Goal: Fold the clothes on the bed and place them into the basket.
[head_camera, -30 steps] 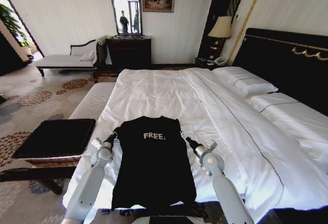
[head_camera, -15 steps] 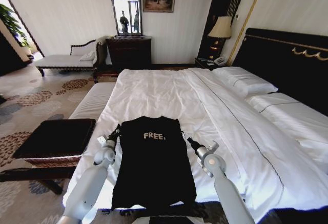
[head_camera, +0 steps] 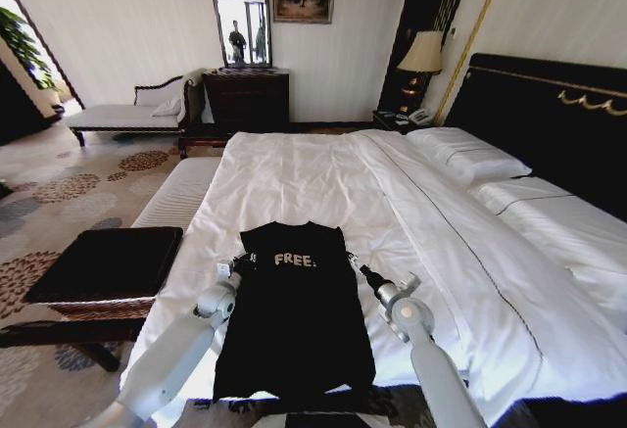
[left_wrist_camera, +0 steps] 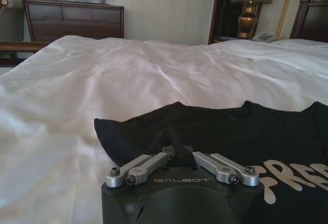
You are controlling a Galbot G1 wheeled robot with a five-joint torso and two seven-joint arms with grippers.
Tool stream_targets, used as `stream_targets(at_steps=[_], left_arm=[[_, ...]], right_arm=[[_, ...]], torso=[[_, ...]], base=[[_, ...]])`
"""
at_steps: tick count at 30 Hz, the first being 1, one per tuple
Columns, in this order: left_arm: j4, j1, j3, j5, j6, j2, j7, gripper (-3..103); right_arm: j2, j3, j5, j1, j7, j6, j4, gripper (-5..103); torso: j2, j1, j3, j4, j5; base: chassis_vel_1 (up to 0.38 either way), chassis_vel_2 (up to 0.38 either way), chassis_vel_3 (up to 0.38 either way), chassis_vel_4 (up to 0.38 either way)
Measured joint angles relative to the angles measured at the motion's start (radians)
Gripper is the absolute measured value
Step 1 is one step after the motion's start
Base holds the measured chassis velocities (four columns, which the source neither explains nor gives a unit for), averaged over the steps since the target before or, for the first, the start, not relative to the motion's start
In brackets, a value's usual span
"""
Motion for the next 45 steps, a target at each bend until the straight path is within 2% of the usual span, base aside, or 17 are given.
stream_targets(at_steps=[6,8,9,12,13,16,18,22,23,24,26,27,28,29,30,33,45], left_arm=[[0.000,-0.012,0.030,0.003,0.009,0.015,0.003,0],[-0.005,-0.013,0.048,0.026,0.008,0.024,0.012,11],[-0.005,-0.013,0.048,0.026,0.008,0.024,0.012,11],[-0.026,-0.004,0.078,0.074,0.006,0.048,0.031,26],[-0.026,-0.004,0.078,0.074,0.006,0.048,0.031,26],[-0.051,0.013,0.088,0.112,0.003,0.074,0.037,43],[-0.056,0.017,0.090,0.114,0.003,0.079,0.039,43],[-0.103,0.063,0.089,0.135,-0.015,0.110,0.056,64],[-0.103,0.063,0.089,0.135,-0.015,0.110,0.056,64],[-0.116,0.076,0.082,0.123,-0.019,0.110,0.056,64],[-0.168,0.114,0.044,0.039,-0.020,0.092,0.037,81],[-0.168,0.114,0.044,0.039,-0.020,0.092,0.037,81],[-0.192,0.125,0.028,-0.002,-0.016,0.085,0.025,81],[-0.219,0.138,0.000,-0.047,-0.006,0.077,0.010,86],[-0.219,0.138,0.000,-0.047,-0.006,0.077,0.010,86],[-0.234,0.140,-0.058,-0.114,0.005,0.063,-0.024,98],[-0.050,0.052,-0.181,-0.256,0.014,-0.041,-0.101,100]], right_arm=[[-0.001,0.003,-0.002,0.000,-0.003,0.002,-0.009,100],[0.003,0.002,-0.002,0.003,-0.003,0.002,-0.009,100],[0.003,0.002,-0.002,0.003,-0.003,0.002,-0.009,100],[0.008,-0.001,-0.003,0.005,-0.002,0.002,-0.009,100],[0.008,-0.001,-0.003,0.005,-0.002,0.002,-0.009,100],[0.010,-0.001,-0.004,0.004,-0.003,0.002,-0.012,100],[0.011,-0.001,-0.004,0.004,-0.003,0.002,-0.014,100],[0.017,-0.007,-0.010,0.003,-0.005,0.003,-0.018,100],[0.017,-0.007,-0.010,0.003,-0.005,0.003,-0.018,100],[0.018,-0.009,-0.011,0.003,-0.005,0.003,-0.020,100],[0.021,-0.013,-0.013,0.008,-0.006,0.003,-0.025,100],[0.021,-0.013,-0.013,0.008,-0.006,0.003,-0.025,100],[0.021,-0.014,-0.014,0.009,-0.006,0.003,-0.025,100],[0.022,-0.016,-0.015,0.009,-0.006,0.003,-0.026,100],[0.022,-0.016,-0.015,0.009,-0.006,0.003,-0.026,100],[0.023,-0.019,-0.018,0.008,-0.006,0.003,-0.027,100],[0.012,-0.005,-0.024,-0.019,-0.010,0.004,-0.020,100]], torso=[[0.000,0.000,0.000,0.0000,0.0000],[0.000,0.000,0.000,0.0000,-0.0001],[0.000,0.000,0.000,0.0000,-0.0001],[0.000,0.000,0.000,0.0000,-0.0002],[0.000,0.000,0.000,0.0000,-0.0002],[0.000,0.000,0.000,0.0000,-0.0001],[0.000,0.000,0.000,0.0000,-0.0001],[0.000,0.000,0.000,0.0001,0.0000],[0.000,0.000,0.000,0.0001,0.0000],[0.000,0.000,0.000,0.0001,-0.0001],[0.000,0.000,0.000,0.0002,-0.0002],[0.000,0.000,0.000,0.0002,-0.0002],[0.000,0.000,0.000,0.0001,-0.0002],[0.000,0.000,0.000,0.0000,-0.0001],[0.000,0.000,0.000,0.0000,-0.0001],[0.000,0.000,0.000,0.0001,0.0002],[0.000,0.000,0.000,0.0001,-0.0003]], base=[[0.000,0.000,0.000,0.000],[0.000,0.000,0.000,0.000],[0.000,0.000,0.000,0.000],[0.000,0.000,0.000,0.000],[0.000,0.000,0.000,0.000],[0.000,0.000,0.000,0.000],[0.000,0.000,0.000,0.000],[0.000,0.000,0.000,0.000],[0.000,0.000,0.000,0.000],[0.000,0.000,0.000,0.000],[0.000,0.000,0.000,0.000],[0.000,0.000,0.000,0.000],[0.000,0.000,0.000,0.000],[0.000,0.000,0.000,0.000],[0.000,0.000,0.000,0.000],[0.000,0.000,0.000,0.000],[0.000,0.000,0.000,0.000]])
